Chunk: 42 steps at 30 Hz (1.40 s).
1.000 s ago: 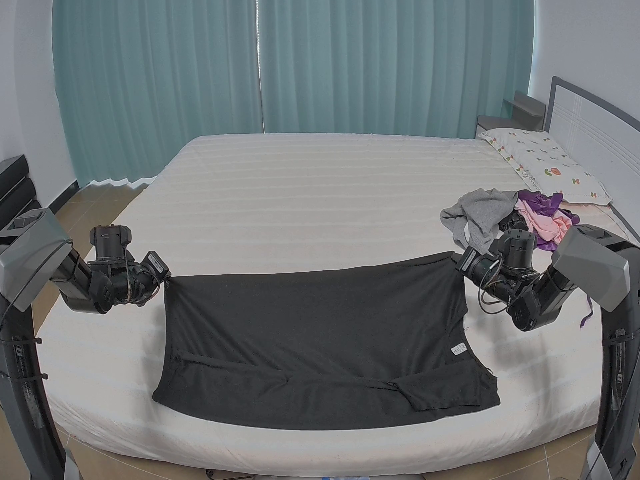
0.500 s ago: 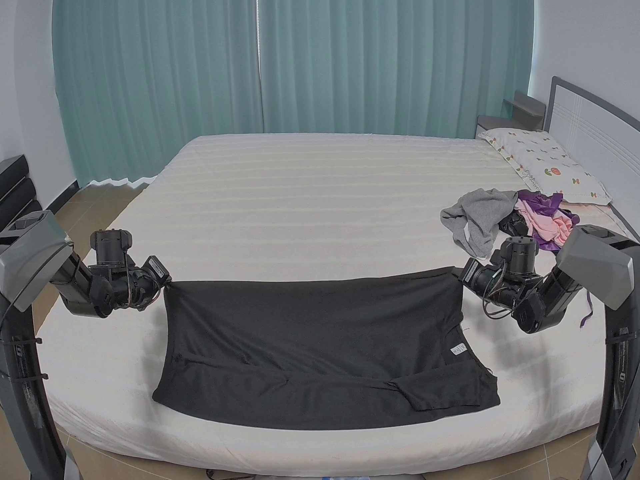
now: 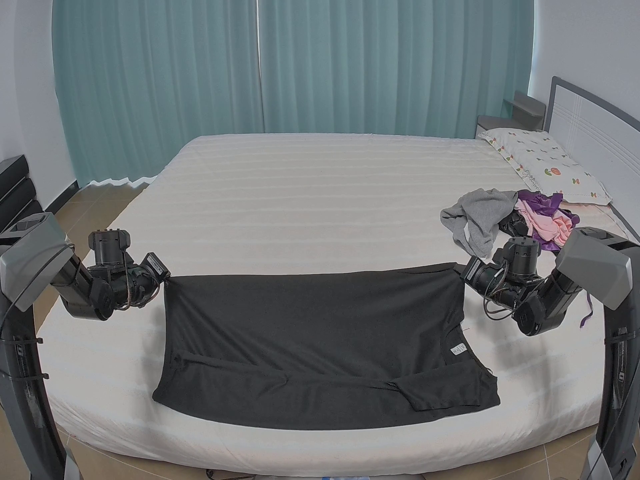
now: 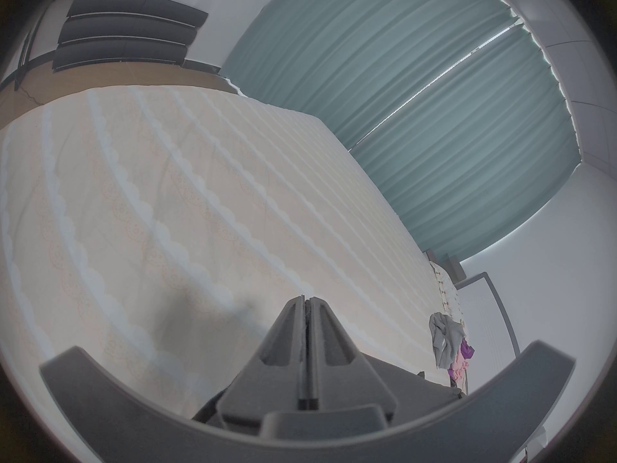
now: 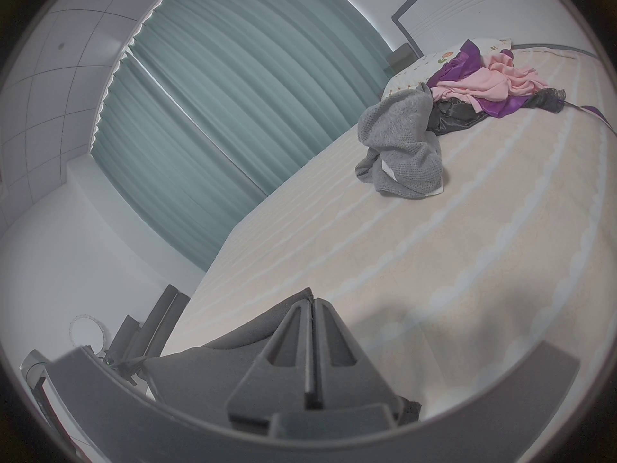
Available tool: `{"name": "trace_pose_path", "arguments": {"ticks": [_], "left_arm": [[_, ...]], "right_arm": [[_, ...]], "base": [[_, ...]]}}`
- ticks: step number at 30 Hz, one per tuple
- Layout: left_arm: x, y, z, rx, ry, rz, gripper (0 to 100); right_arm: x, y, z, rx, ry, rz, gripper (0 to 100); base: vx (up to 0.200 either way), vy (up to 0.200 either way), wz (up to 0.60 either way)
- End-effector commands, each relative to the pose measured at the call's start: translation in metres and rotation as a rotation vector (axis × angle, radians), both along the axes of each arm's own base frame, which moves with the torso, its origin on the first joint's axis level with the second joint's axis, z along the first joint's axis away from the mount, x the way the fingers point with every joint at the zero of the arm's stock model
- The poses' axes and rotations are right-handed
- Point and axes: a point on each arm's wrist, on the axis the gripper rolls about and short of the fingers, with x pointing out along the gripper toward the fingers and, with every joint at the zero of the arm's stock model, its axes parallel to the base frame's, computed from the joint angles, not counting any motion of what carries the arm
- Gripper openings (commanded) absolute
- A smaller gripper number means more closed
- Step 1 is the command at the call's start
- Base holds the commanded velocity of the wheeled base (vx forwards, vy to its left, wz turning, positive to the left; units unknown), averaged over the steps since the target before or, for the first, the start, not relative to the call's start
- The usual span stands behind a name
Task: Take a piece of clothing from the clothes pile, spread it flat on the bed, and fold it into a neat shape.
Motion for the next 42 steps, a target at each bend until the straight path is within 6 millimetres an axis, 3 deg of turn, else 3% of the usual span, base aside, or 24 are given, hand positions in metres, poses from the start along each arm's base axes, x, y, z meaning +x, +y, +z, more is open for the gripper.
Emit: {"name": "trace_pose_path", "arguments": {"ticks": [1, 17, 24, 34, 42], "left_arm": [[-0.002, -0.001, -0.005, 0.001, 0.019, -0.002, 0], [-0.038, 0.0, 0.002, 0.009, 0.066, -0.004, 0], [-0.027, -0.001, 0.008, 0.008, 0.028, -0.003, 0], [-0.005, -0.003, -0.009, -0.001, 0.031, -0.01, 0], [-0.006, -0.004, -0.015, -0.001, 0.048, -0.009, 0]], "right_arm": [[-0.004, 0.0, -0.003, -0.003, 0.017, 0.005, 0], [-0.043, -0.007, 0.022, 0.03, 0.019, 0.058, 0], [-0.031, -0.01, 0.012, 0.025, 0.012, 0.034, 0], [-0.013, -0.007, -0.005, 0.023, 0.02, 0.039, 0], [-0.024, -0.007, 0.004, 0.025, 0.024, 0.052, 0]], "base": [[0.0, 0.0, 0.0], [0.0, 0.0, 0.0], [0.0, 0.0, 0.0], [0.0, 0.0, 0.0], [0.0, 0.0, 0.0]]}}
